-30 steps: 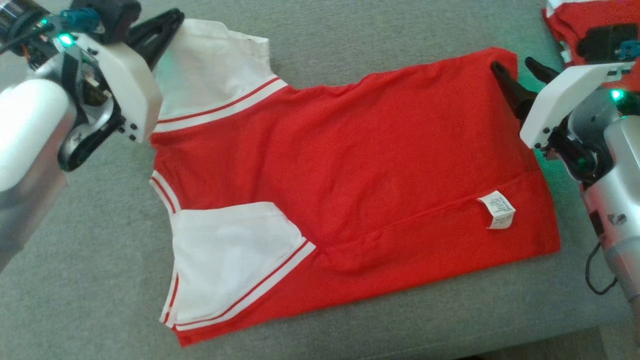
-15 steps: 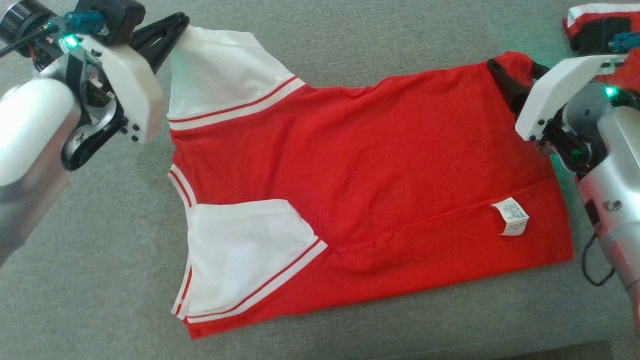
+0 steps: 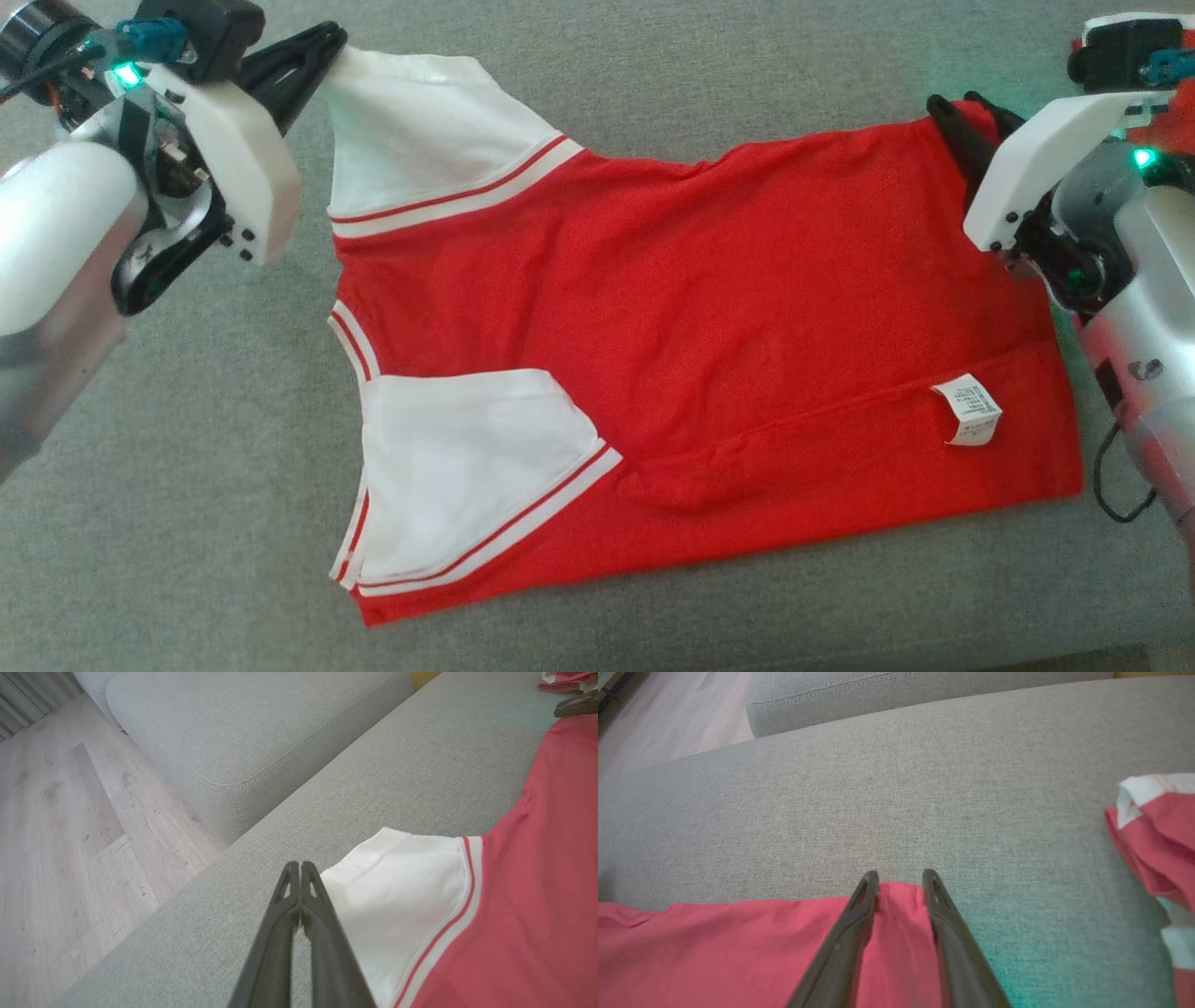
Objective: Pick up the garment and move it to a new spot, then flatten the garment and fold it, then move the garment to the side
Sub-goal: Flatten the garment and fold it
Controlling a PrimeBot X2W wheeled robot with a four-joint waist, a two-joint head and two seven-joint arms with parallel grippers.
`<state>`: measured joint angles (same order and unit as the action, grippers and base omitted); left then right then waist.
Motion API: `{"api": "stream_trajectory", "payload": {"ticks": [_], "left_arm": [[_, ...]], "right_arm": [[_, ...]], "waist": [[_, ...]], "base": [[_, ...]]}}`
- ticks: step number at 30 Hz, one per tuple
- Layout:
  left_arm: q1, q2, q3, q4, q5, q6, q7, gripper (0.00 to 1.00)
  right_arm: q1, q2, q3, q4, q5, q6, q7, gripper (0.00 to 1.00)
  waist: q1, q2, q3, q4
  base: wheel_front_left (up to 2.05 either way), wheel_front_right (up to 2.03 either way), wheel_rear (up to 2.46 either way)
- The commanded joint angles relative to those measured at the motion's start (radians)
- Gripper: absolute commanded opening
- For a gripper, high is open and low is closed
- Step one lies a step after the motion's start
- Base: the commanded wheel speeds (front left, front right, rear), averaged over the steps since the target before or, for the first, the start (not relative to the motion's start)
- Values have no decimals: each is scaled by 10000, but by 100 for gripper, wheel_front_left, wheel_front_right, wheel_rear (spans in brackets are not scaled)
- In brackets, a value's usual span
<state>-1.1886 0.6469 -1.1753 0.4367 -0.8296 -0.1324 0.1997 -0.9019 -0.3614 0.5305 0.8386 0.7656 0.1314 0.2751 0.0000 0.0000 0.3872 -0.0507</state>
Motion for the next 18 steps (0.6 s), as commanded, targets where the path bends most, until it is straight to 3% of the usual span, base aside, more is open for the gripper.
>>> {"api": "stream_trajectory", "payload": {"ticks": [1, 2, 3, 4, 10, 18], "left_arm": [[-704, 320, 352, -79, -125, 17, -131, 0], [-725, 323, 314, -53, -144, 17, -156, 0], [-747, 328, 278, -26, -164, 17, -179, 0], [-769, 332, 242, 2, -182, 17, -201, 0], [-900, 363, 73, 127, -170, 17, -572, 0], [-1263, 230, 444, 702, 569, 346, -2725, 0]], "right_arm": [[-221, -159, 110, -154, 36, -7, -145, 40], [-253, -168, 150, -110, 44, -7, -170, 30], [-291, -187, 189, -58, 33, -7, -201, 8], [-325, -206, 231, -4, 18, -7, -229, 0], [-543, -420, 400, 279, -196, -7, -711, 0], [-853, -551, 137, 549, -124, -7, -2093, 0]], "waist": [[0, 0, 10, 17], [0, 0, 15, 27], [0, 0, 17, 38], [0, 0, 18, 50], [0, 0, 15, 96], [0, 0, -102, 182]], "base": [[0, 0, 0], [0, 0, 0], [0, 0, 0], [0, 0, 0], [0, 0, 0], [0, 0, 0]]}}
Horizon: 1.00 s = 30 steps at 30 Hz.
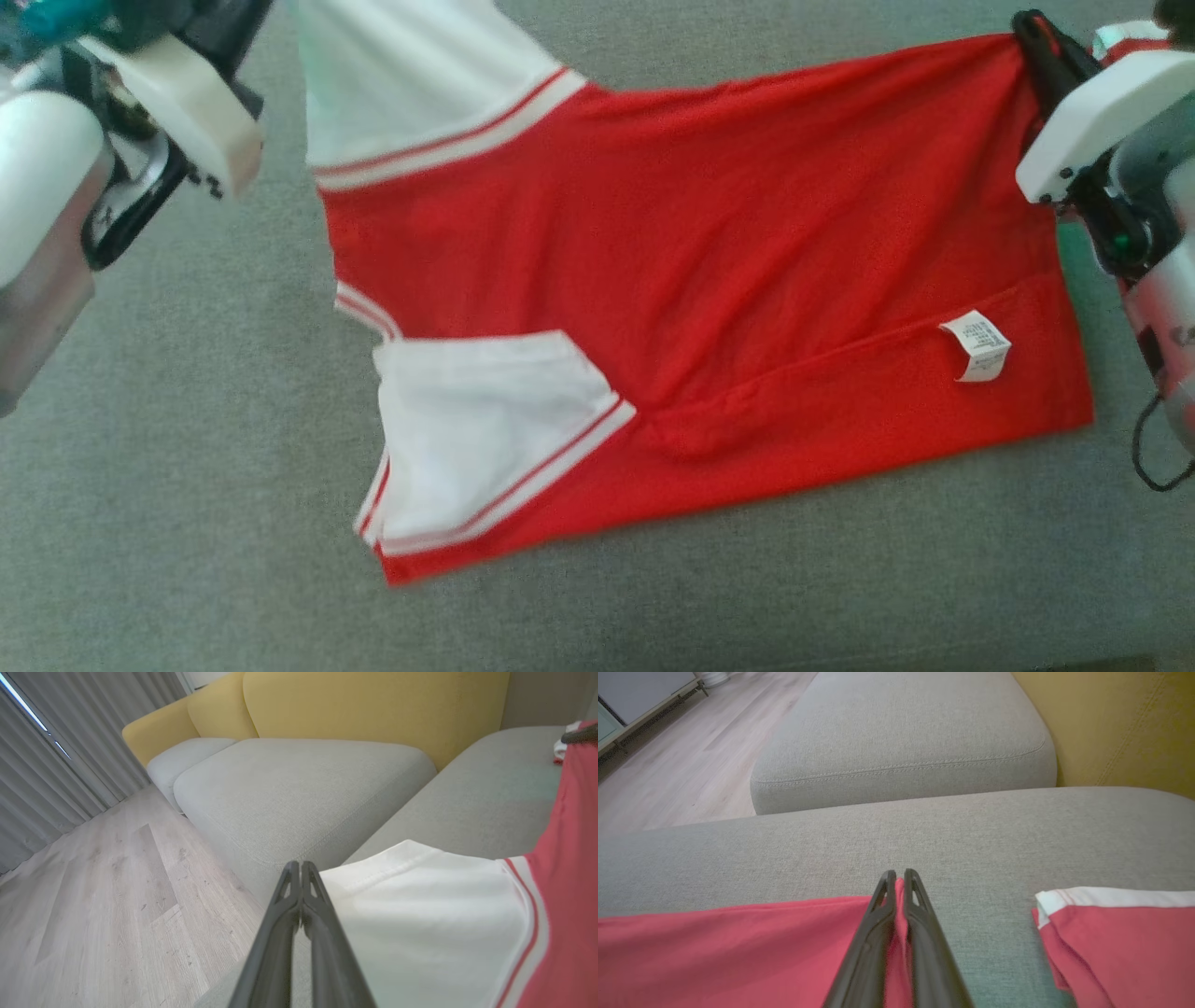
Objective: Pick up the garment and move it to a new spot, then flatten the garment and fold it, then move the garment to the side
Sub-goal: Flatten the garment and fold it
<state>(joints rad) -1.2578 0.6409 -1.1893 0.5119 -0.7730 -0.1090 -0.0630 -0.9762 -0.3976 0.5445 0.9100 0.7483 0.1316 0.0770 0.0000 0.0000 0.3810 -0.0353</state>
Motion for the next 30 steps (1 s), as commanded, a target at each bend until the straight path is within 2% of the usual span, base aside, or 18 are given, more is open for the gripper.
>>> {"api": "stream_trajectory", "payload": {"ticks": [1, 6, 13, 22, 24, 30], "left_arm": [[-503, 226, 653, 58, -107, 138, -204, 0], [84, 65, 783, 188, -595, 170, -531, 0], [1474, 156, 746, -586, -1063, 602, -979, 0], [4114, 811, 520, -2456, -1688, 1692, -1475, 0], [4899, 1042, 403, -3168, -1795, 2090, -1578, 0], [6094, 1180, 316, -4185, -1982, 2726, -1775, 0]], "right_arm": [[-83, -242, 2, -129, 63, -9, -204, 0], [369, -351, 40, -111, 323, -9, -542, 0], [1424, -658, 63, -292, 643, -9, -1025, 0], [3341, -1149, -221, -783, 1013, -9, -1797, 0], [3944, -1237, -357, -1002, 992, -9, -2047, 0], [5038, -1301, -764, -1593, 789, -9, -2489, 0]], "waist": [[0, 0, -100, 63], [0, 0, -472, 232], [0, 0, -1029, 617], [0, 0, -1920, 1174], [0, 0, -2133, 1279], [0, 0, -2307, 1411]], "base": [[0, 0, 0], [0, 0, 0], [0, 0, 0], [0, 0, 0], [0, 0, 0], [0, 0, 0]]}}
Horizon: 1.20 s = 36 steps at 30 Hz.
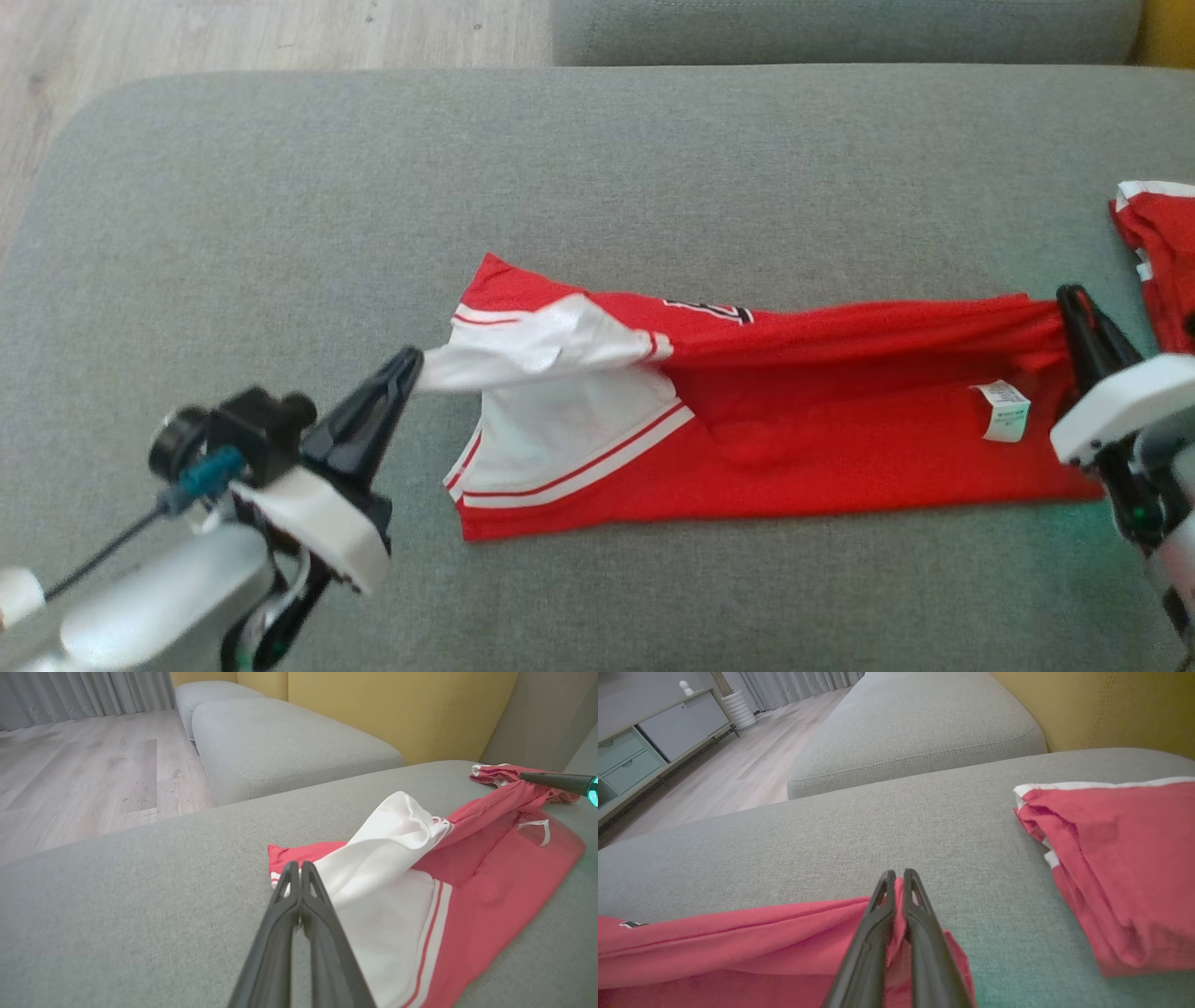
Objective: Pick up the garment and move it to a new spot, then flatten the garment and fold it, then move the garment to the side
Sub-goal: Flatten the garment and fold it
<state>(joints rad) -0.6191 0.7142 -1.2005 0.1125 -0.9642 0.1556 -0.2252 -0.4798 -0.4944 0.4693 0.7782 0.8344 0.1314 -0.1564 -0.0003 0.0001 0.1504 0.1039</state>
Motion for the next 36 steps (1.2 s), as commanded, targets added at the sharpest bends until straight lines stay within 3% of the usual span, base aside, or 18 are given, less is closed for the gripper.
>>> {"api": "stream_trajectory", "payload": {"ticks": [1, 11, 12, 13, 14, 16, 18, 19, 27, 32, 36], "left_arm": [[-147, 437, 410, -253, -89, 125, -174, 0], [676, 163, 405, -169, -23, 223, -313, 0], [735, 102, 406, -128, -8, 242, -319, 0], [800, 19, 421, -96, -14, 253, -325, 0], [867, -69, 429, -66, -11, 267, -330, 0], [1013, -233, 434, 25, 47, 296, -341, 36], [1188, -381, 456, 166, 107, 303, -350, 49], [1278, -458, 509, 243, 145, 366, -354, 100], [2528, -1225, 2217, 71, 960, 1125, -363, 100], [4030, -2120, 3903, -378, 2341, 1768, -364, 100], [5104, -2998, 4984, -743, 3594, 1989, -364, 100]], "right_arm": [[226, -336, -92, -386, -114, -7, -200, 0], [1405, -210, -1032, -1175, -774, -7, -36, 0], [1507, -184, -1130, -1260, -853, -7, 9, 34], [1608, -151, -1260, -1316, -930, -7, 56, 90], [1706, -118, -1382, -1372, -1017, -7, 94, 100], [1904, -44, -1666, -1439, -1218, -7, 134, 100], [2165, 73, -1946, -1573, -1399, -7, 176, 100], [2330, 142, -2122, -1657, -1451, -7, 194, 100], [3894, 622, -3387, -2652, -1800, -7, 358, 100], [4681, 1259, -4185, -3413, -1990, -7, 748, 100], [4729, 1792, -4687, -3630, -2066, -7, 1185, 100]], "waist": [[3, -1, 3, 21], [3, -1, -4, -27], [3, -1, -6, -41], [3, -1, -10, -57], [3, -1, -19, -75], [3, -1, -64, -120], [3, -1, -144, -163], [3, -1, -197, -180], [3, -1, -680, -243], [3, -1, -951, -125], [3, -1, -1050, 211]], "base": [[0, 0, 0], [0, 0, 0], [0, 0, 0], [0, 0, 0], [0, 0, 0], [0, 0, 0], [0, 0, 0], [0, 0, 0], [0, 0, 0], [0, 0, 0], [0, 0, 0]]}}
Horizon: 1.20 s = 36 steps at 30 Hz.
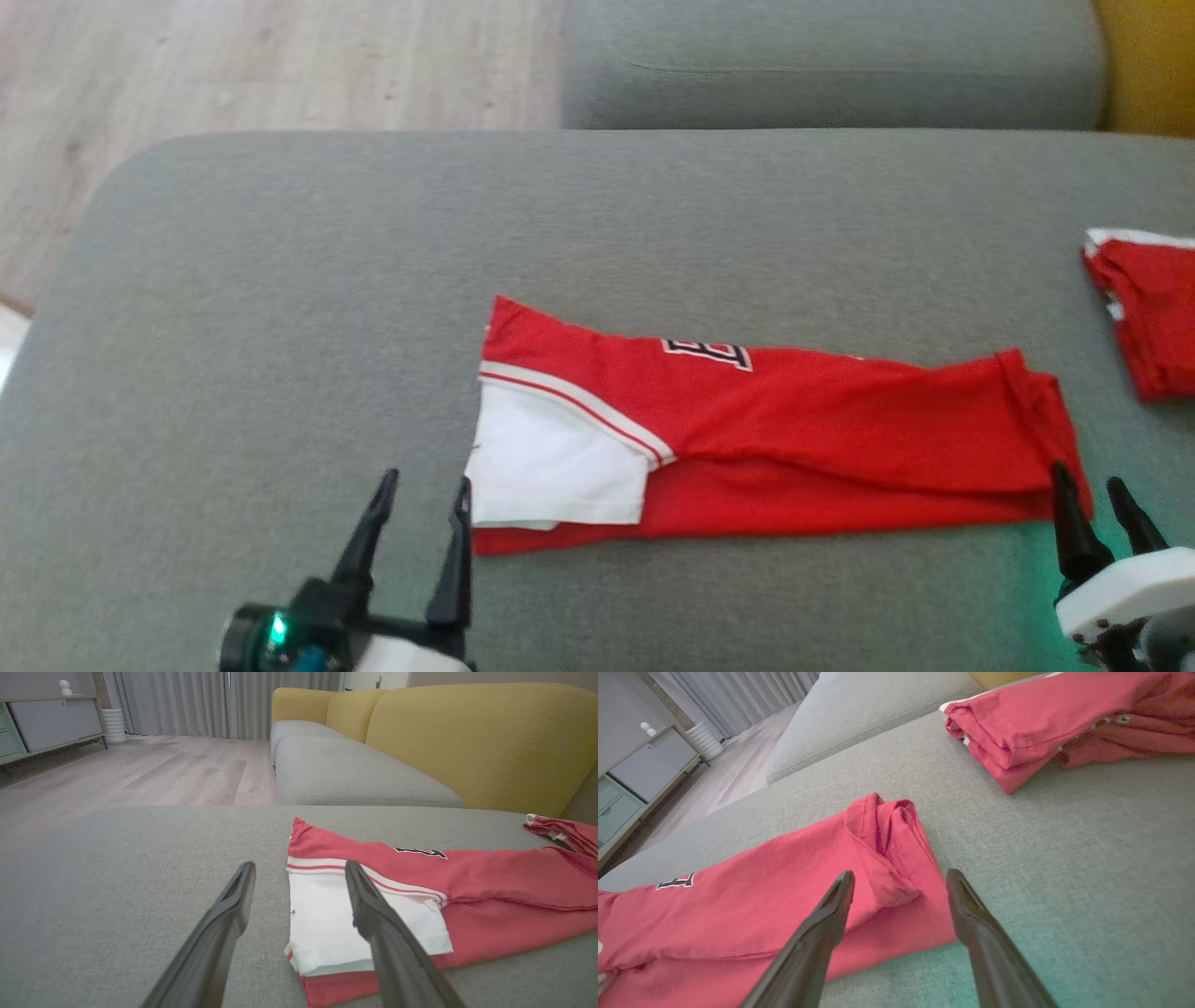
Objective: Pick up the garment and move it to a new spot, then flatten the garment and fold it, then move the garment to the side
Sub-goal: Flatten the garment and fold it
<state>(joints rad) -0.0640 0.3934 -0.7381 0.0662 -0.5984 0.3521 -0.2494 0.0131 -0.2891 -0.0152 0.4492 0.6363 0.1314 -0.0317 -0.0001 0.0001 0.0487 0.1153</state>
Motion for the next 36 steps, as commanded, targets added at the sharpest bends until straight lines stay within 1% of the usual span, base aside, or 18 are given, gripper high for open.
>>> {"api": "stream_trajectory", "payload": {"ticks": [1, 6, 11, 13, 15, 16, 17, 18, 21, 25, 29, 33, 35, 36], "left_arm": [[-235, 5, 542, -360, 237, 33, -123, 100], [520, -848, 1250, -698, 1653, -113, -123, 100], [985, -1474, 1802, -862, 2547, -442, -123, 100], [1107, -1668, 1987, -842, 2774, -616, -123, 100], [1192, -1856, 2151, -800, 2969, -790, -123, 100], [1219, -1945, 2228, -785, 3057, -883, -123, 100], [1238, -2027, 2304, -770, 3141, -972, -123, 100], [1254, -2106, 2388, -757, 3218, -1053, -123, 100], [1313, -2305, 2654, -715, 3423, -1268, -123, 100], [1366, -2519, 2980, -691, 3661, -1565, -124, 100], [1376, -2694, 3248, -686, 3888, -1821, -124, 100], [1302, -2854, 3391, -689, 4077, -2140, -124, 100], [1286, -2920, 3505, -671, 4149, -2237, -124, 100], [1286, -2920, 3505, -671, 4149, -2237, -124, 100]], "right_arm": [[-245, -185, 18, -310, -136, -7, 8, 100], [-766, 64, -869, 362, -744, -7, 352, 100], [-1301, 254, -1792, 1570, -1668, -7, 785, 100], [-1448, 368, -1926, 1985, -1941, -7, 1136, 100], [-1572, 596, -1887, 2187, -1932, -7, 1540, 100], [-1620, 710, -1799, 2181, -1844, -7, 1711, 98], [-1649, 792, -1677, 2125, -1741, -7, 1842, 68], [-1656, 847, -1526, 2027, -1640, -7, 1937, 0], [-1616, 860, -1176, 1645, -1400, -7, 1935, 0], [-1577, 592, -1025, 1190, -1146, -7, 1539, 0], [-1564, 63, -1147, 808, -973, -7, 1400, 0], [-1526, -645, -1260, 270, -554, -7, 1649, 0], [-1495, -825, -1438, -158, -241, -7, 1876, 0], [-1495, -825, -1438, -158, -241, -7, 1876, 0]], "waist": [[1, -1, -30, 212], [1, -1, 102, 751], [1, -1, 231, 1098], [1, -1, 260, 1147], [1, -1, 271, 1159], [1, -1, 271, 1147], [1, -1, 273, 1123], [1, -1, 275, 1084], [1, -1, 269, 873], [1, -1, 312, 463], [1, -1, 423, -34], [1, -1, 553, -437], [1, -1, 593, -598], [1, -1, 593, -598]], "base": [[0, 0, 0], [0, 0, 0], [0, 0, 0], [0, 0, 0], [0, 0, 0], [0, 0, 0], [0, 0, 0], [0, 0, 0], [0, 0, 0], [0, 0, 0], [0, 0, 0], [0, 0, 0], [0, 0, 0], [0, 0, 0]]}}
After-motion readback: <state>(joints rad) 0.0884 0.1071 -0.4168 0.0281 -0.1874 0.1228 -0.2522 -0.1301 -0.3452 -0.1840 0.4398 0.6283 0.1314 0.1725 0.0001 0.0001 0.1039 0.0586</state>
